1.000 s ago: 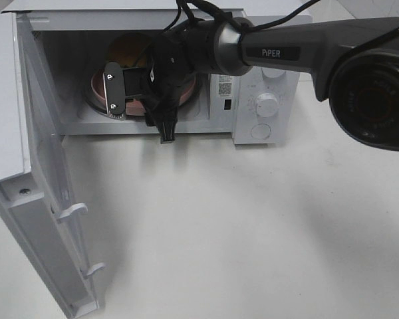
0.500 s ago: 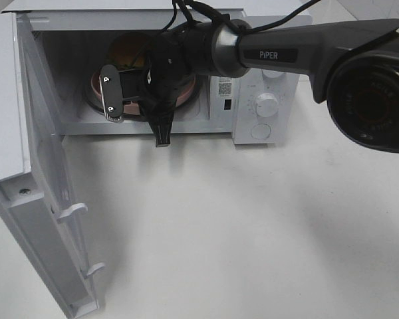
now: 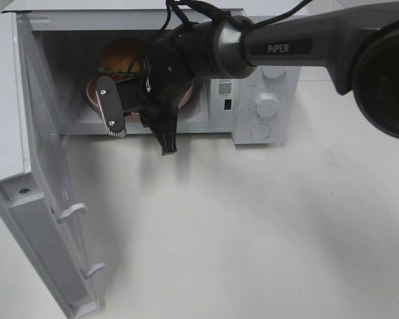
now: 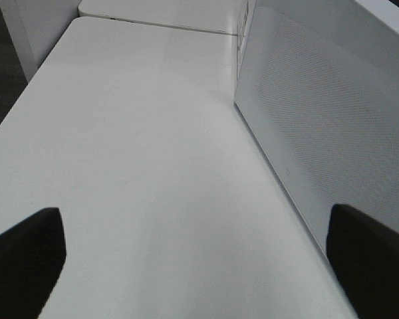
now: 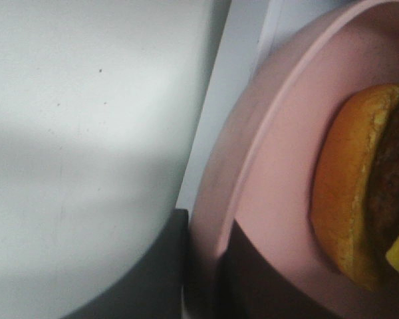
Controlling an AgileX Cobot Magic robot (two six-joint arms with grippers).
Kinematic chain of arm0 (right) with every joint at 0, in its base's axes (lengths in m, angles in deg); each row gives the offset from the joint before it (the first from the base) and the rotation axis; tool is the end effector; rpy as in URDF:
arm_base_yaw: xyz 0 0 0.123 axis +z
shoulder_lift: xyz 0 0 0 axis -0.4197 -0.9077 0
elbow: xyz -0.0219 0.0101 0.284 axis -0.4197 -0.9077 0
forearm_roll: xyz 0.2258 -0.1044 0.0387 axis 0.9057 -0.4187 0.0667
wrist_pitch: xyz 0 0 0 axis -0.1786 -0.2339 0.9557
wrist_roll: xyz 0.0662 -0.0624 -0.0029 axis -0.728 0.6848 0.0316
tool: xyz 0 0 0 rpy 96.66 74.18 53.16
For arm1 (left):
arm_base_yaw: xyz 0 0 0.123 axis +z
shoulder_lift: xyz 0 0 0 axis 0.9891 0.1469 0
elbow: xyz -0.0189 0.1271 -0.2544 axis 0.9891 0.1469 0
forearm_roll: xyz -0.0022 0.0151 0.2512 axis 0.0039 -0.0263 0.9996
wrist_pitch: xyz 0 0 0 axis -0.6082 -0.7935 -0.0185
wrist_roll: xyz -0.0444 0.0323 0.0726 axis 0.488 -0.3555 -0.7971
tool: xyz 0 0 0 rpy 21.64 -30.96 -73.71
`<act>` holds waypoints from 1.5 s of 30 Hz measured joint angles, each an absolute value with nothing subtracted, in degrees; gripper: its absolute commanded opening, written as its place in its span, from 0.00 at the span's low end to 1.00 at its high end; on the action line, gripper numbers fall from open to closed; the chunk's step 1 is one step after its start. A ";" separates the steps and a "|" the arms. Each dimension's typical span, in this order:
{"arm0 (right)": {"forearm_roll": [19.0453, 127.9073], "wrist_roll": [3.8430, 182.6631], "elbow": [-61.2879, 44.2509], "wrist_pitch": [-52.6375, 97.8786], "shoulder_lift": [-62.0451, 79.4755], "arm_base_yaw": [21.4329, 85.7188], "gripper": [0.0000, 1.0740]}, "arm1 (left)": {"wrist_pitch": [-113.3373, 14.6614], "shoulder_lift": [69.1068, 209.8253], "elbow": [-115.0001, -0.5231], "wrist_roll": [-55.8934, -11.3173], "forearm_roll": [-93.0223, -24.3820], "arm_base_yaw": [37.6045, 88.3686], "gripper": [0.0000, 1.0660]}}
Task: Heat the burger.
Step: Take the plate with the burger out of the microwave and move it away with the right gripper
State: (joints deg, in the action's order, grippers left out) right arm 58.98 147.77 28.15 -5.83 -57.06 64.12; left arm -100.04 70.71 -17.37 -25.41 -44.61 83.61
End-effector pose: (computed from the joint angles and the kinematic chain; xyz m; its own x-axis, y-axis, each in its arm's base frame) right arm 0.4088 0.3222 0.1424 0.3684 -0.9214 -0.1238 -0.7373 -0.2085 -0.6426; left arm -0.0088 -0.0011 0.2815 -0.4448 -0.0973 -0.8903 -0.0651 0.9950 -0.0761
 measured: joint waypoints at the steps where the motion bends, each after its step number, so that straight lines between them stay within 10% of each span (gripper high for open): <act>1: 58.98 147.77 28.15 -5.83 -57.06 64.12 0.00 | -100.04 70.71 -17.37 -25.41 -44.61 83.61 0.94; 45: 52.62 144.39 -20.78 14.05 -25.43 65.89 0.00 | -100.04 70.71 -17.37 -25.41 -44.61 83.61 0.94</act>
State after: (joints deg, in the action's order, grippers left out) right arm 52.62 144.39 -20.78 14.05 -25.43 65.89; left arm -100.04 70.71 -17.37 -25.41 -44.61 83.61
